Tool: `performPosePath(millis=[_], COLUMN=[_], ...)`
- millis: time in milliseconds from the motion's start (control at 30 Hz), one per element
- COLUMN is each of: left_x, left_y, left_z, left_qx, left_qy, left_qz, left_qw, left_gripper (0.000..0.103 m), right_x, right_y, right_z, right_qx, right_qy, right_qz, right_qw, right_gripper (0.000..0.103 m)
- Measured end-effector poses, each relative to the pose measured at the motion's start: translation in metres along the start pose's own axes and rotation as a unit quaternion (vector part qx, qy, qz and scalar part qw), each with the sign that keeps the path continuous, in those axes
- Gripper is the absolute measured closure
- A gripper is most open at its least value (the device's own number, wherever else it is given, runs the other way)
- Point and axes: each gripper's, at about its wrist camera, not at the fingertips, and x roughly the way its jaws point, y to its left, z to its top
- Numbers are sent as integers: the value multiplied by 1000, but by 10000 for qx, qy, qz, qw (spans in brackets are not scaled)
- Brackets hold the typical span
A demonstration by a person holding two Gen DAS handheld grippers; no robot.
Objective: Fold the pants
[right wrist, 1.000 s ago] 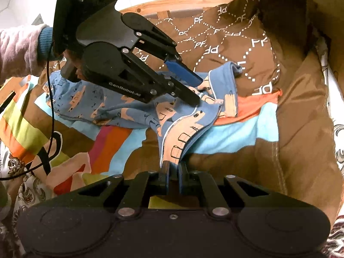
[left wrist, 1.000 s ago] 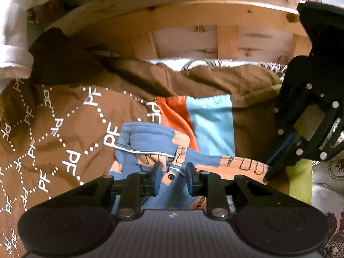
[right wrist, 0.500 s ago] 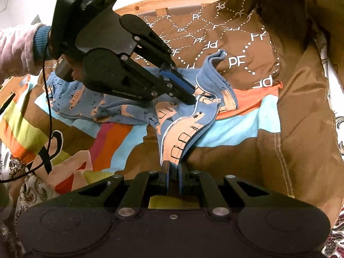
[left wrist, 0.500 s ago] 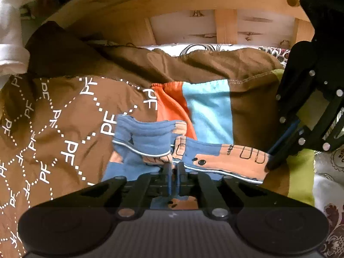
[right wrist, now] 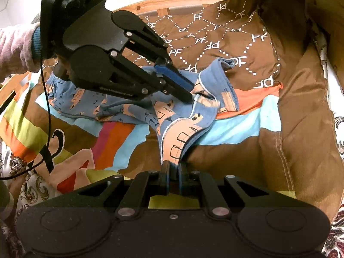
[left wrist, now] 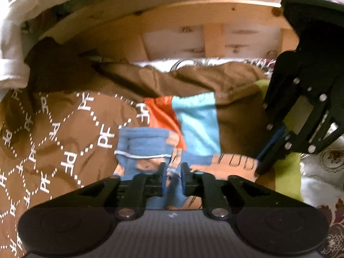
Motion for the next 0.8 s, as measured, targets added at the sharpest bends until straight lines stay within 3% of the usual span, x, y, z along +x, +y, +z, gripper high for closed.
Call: performPosePath(millis=[33,133,233,367,467,600,667,700,800], left_x=[-2,-4,13,34,36,41,46,48,45], left_y=[-1,-5,-4,4,12,11,11,11,5], left_z=[1,4,5,2,3,3,2,2,2], left_qx=[62,252,223,115,-44,-11,-62,-102,-86], left_qy=[-77,-209,51,305,308,426,519,543,500], left_qz=[-12,-161,-317,-206,-208,-226,-250,-279,-165], left_qw=[10000,9993,9992,9993,9993,9988,9983,9981,9986], left_gripper=[63,61,77,77,73,70,74,85,88], right_x=[0,-1,0,-1,-4,-2,5,9,17], right_y=[0,-1,-2,0,-1,-5,-4,-4,-1], right_z=[0,-1,-3,-4,-4,-1,-1,-1,-3], right_qx=[6,34,31,44,60,210,239,276,359], right_qy=[-1,0,38,0,-102,-142,-72,-42,2], right_qz=[3,7,0,5,-41,15,45,97,123], right_qw=[10000,10000,10000,10000,9999,9997,9997,9996,9993], right_gripper=[95,96,96,96,86,85,83,83,89])
